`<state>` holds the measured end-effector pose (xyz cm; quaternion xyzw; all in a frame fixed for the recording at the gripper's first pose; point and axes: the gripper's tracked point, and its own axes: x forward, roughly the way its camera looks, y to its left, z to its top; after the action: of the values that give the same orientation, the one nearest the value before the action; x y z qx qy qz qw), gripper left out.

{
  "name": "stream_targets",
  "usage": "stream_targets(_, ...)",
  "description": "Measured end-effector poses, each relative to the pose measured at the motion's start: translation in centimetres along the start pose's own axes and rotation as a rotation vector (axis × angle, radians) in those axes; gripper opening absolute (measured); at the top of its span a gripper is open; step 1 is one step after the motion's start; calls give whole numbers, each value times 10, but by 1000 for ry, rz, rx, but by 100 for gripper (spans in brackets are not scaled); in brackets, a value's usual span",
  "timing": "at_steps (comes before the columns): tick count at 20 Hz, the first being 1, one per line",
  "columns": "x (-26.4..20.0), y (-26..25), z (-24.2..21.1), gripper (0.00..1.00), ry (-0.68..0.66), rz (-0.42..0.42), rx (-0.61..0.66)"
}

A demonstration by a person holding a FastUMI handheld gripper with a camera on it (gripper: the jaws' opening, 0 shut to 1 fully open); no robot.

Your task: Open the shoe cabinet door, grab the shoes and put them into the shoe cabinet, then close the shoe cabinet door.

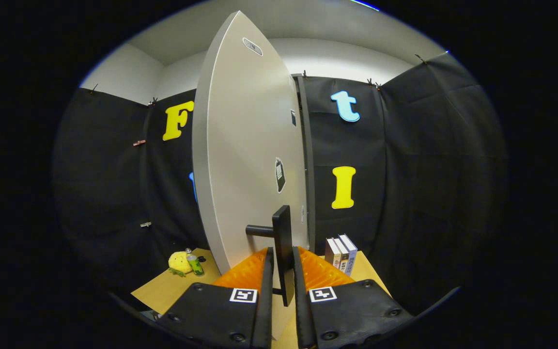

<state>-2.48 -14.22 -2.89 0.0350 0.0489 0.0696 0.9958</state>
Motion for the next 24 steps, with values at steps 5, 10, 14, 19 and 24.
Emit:
stream_targets(5,-14,-43,5,19,-19,-68,23)
stream_targets(10,-35,-66,11,20,-43,-98,10)
stream_targets(14,-66,-49,13,21,-68,-66,-12)
stream_targets(19,-95,15,-21,20,-73,20,-53)
stream_targets(24,-78,82,-102,20,25,76,5)
